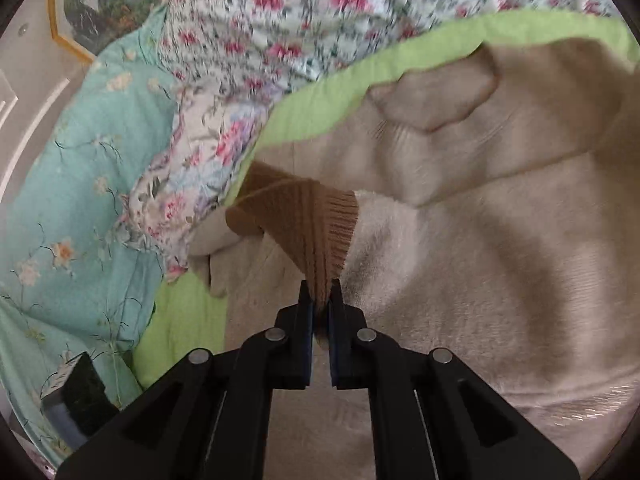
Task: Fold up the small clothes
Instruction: 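Carry the sleeve across the sweater body and open the right gripper, then grasp the other brown sleeve cuff with the left gripper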
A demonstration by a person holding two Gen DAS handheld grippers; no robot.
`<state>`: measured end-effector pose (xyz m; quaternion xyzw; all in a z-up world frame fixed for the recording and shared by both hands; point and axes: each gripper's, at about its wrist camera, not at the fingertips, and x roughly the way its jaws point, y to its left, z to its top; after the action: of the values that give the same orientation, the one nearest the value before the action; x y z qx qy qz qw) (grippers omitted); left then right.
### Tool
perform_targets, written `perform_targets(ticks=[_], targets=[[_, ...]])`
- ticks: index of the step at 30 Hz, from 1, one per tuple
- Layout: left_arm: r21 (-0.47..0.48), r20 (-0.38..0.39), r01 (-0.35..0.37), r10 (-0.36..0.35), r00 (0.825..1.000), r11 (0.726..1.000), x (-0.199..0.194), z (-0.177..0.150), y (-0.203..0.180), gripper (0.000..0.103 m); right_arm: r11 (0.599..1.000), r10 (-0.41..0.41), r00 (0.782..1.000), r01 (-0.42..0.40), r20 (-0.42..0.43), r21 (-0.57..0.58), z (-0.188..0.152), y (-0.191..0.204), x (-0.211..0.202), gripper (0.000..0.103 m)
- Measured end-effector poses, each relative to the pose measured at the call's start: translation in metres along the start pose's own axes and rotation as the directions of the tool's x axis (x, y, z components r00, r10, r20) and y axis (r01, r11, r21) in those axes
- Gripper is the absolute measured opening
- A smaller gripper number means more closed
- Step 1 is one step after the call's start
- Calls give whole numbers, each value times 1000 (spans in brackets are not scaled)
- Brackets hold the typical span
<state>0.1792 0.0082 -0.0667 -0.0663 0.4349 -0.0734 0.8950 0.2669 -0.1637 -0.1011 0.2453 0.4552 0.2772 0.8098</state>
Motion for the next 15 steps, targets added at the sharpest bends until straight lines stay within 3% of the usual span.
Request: perform_targets(ticks=[5,9,12,13,14,15], targets=[[-47,0,92,-92,996,995,31,24,-3,103,995,58,998,-55,-25,84,-4,-14,-5,29],[-123,-32,131,-136,990,984,73,47,-3,103,994,48,996,-55,69,98,-13,-24,-54,33],[-150,5,141,-142,990,979,85,61,-4,97,993,-5,988,-14,154,121,-30,-37,-104,33],[-150,20,158,-156,988,976,87,65,-4,76,991,-40,982,16,186,130,-38,-44,-122,33],[-146,21,165,-164,986,975,88,67,-5,37,990,-67,976,39,206,137,-43,-48,-135,33],[-136,12,179,-179,984,974,90,69,-5,15,987,-102,969,69,227,147,-48,-56,-149,33]])
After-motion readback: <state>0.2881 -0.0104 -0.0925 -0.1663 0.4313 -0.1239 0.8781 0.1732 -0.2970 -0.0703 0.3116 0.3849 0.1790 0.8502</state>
